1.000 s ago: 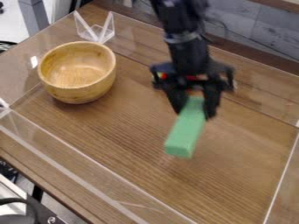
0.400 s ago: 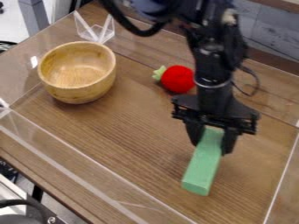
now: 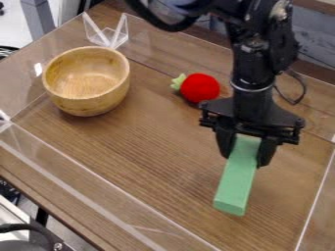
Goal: Remove the green stick from the brown bowl and put it on the table
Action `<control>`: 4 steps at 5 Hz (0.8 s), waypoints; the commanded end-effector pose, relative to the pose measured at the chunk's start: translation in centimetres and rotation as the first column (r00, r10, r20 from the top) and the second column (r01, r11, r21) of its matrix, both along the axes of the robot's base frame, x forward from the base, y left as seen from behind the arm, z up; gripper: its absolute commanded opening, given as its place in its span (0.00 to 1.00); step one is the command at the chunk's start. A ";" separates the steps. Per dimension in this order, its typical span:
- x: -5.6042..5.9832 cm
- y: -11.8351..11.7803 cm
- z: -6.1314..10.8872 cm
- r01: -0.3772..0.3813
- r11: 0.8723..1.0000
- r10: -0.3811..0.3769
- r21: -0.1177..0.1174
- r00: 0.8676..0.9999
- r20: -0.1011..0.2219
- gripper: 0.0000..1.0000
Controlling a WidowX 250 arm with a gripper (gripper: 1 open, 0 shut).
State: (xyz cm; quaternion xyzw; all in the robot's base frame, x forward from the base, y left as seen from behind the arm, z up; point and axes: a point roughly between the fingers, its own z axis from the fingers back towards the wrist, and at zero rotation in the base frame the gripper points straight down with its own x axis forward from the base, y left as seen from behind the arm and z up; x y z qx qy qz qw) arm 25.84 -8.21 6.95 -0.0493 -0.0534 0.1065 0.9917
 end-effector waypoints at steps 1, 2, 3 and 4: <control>0.2 1.1 0.9 -0.079 0.997 0.079 -0.001 0.996 0.037 0.00; -0.2 1.9 0.6 -0.150 0.989 0.149 0.008 0.988 0.034 0.00; 0.0 2.3 -0.3 -0.125 0.992 0.125 0.016 0.992 0.033 0.00; 0.2 2.7 -1.0 -0.098 0.995 0.097 0.026 0.995 0.032 0.00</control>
